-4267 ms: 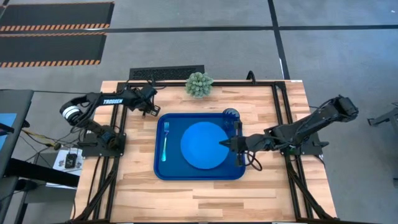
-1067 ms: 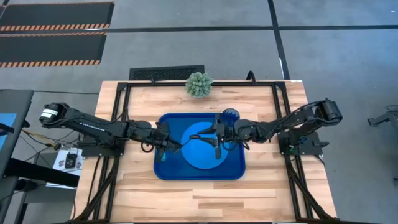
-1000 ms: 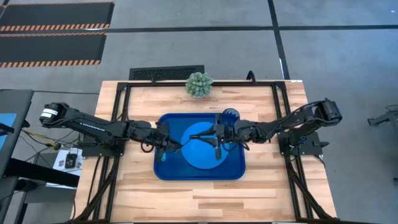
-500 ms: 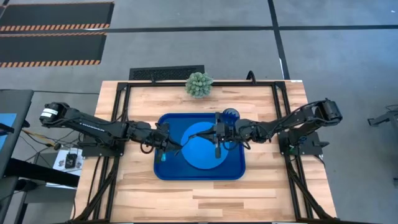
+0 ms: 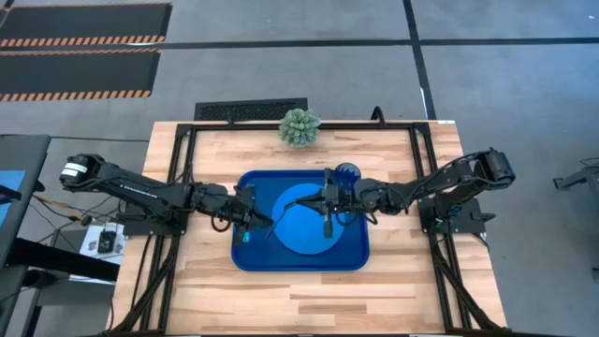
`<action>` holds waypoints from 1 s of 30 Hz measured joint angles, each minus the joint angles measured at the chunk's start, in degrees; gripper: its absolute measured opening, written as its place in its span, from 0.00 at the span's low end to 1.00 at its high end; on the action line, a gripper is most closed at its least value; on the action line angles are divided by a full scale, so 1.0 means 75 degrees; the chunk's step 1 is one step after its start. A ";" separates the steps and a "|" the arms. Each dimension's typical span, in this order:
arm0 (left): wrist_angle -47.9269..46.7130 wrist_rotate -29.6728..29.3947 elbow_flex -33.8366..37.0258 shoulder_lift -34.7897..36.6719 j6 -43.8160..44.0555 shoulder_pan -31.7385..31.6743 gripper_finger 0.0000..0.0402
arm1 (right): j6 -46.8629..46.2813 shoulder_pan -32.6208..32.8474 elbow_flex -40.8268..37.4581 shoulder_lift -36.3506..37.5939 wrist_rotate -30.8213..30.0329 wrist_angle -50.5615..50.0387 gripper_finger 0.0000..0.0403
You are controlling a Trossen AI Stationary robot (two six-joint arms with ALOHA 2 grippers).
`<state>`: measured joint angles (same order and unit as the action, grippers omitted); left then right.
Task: Pick and place plate/cup/fork/spoon on tray
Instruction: Put the spoon between the fork and the blue plate on the blue serving tray
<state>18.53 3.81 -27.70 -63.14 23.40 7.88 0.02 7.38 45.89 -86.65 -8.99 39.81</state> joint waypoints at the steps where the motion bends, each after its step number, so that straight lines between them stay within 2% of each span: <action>1: 0.0005 -0.0016 0.0000 -0.0003 0.0000 -0.0003 0.05 | 0.0001 0.0000 0.0000 0.0000 0.0001 0.0012 0.01; 10: 0.0006 -0.0238 0.0000 0.0000 -0.0028 -0.0003 0.11 | 0.0007 0.0006 0.0000 0.0003 -0.0055 0.0011 0.00; 14: -0.0289 -0.0698 0.0000 0.0150 -0.0236 -0.0003 0.14 | 0.0054 0.0006 0.0000 0.0003 -0.0300 -0.0069 0.00; 19: -0.1152 -0.1797 0.0003 0.0637 -0.0753 -0.0003 0.22 | -0.0059 -0.0075 0.0000 0.0003 -0.0644 -0.0309 0.00; 23: -0.1515 -0.2668 0.0003 0.1000 -0.0818 0.0025 0.29 | -0.0683 -0.0314 0.0000 0.0003 -0.1254 -0.0618 0.00; 27: -0.1516 -0.3438 0.0003 0.1029 -0.0855 0.0248 0.36 | -0.1544 -0.0558 0.0000 0.0002 -0.1803 -0.0898 0.00; 30: -0.1577 -0.4316 -0.0118 0.0828 -0.1052 0.0478 0.40 | -0.2103 -0.0624 -0.0001 -0.0159 -0.1983 -0.0915 0.00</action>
<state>6.70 -28.56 -28.59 -56.93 15.51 11.47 -15.75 2.70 45.88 -87.84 -23.86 32.95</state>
